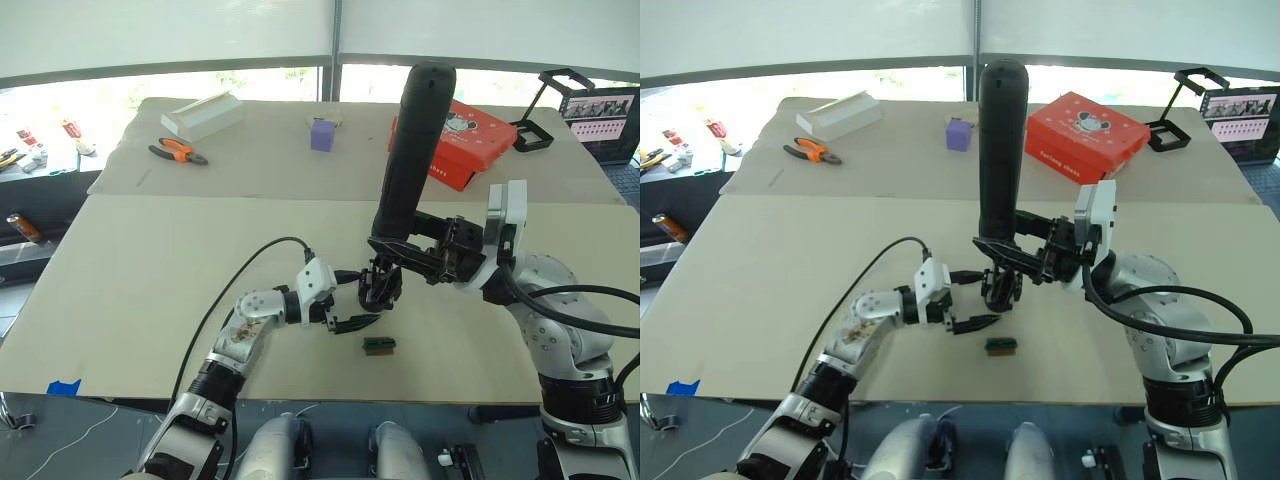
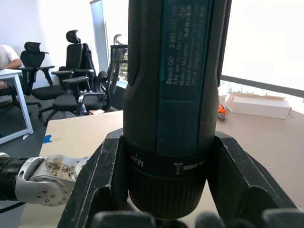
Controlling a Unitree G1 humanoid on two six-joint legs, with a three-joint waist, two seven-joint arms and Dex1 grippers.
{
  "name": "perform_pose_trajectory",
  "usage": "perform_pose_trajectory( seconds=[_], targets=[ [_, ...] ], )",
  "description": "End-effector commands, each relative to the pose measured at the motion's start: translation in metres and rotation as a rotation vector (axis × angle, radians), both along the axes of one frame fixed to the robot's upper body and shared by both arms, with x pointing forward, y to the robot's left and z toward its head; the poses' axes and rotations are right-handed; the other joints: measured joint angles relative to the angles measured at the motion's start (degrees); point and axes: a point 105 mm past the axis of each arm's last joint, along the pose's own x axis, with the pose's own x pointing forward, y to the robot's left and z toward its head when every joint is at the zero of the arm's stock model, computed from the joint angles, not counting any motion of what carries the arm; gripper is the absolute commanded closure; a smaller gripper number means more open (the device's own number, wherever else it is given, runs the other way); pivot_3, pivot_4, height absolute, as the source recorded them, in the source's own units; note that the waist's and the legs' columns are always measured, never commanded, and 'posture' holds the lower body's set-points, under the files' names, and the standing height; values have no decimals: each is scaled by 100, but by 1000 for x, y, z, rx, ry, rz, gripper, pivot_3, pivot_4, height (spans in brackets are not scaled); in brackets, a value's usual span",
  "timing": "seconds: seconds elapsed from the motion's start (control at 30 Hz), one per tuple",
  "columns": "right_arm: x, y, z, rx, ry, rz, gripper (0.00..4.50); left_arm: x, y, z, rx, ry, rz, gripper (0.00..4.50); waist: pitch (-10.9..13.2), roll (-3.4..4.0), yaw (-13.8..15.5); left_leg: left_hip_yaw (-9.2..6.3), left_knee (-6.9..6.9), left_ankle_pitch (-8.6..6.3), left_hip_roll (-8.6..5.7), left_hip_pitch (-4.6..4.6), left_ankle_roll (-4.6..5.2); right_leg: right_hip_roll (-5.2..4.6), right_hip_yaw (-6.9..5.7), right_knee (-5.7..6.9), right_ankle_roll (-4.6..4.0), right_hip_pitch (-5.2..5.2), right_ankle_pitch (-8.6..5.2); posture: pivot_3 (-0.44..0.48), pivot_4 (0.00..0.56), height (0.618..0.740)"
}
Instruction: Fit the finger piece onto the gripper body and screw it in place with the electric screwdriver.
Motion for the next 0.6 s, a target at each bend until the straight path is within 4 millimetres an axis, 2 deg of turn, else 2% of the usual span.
perform_pose_trajectory(
  seconds=[0.03,0.5,0.6],
  targets=[
    [-7,0,15,11,-77,7,2564,4,-10,9,-8,-35,-12,0,0,-1,-1,0,0,0,0,0,0,0,0,0,0,0,0,0,150,740],
    [-7,0,15,10,-80,-3,2564,12,-19,3,18,-21,-12,0,1,-2,-3,0,3,0,0,-13,3,-1,-2,1,1,-10,1,0,150,740],
    [-7,0,14,10,-80,-6,2564,13,-19,1,22,-16,-10,808,1,-2,-4,0,3,0,0,-16,3,-1,-2,1,1,-13,2,0,150,740]
  ],
)
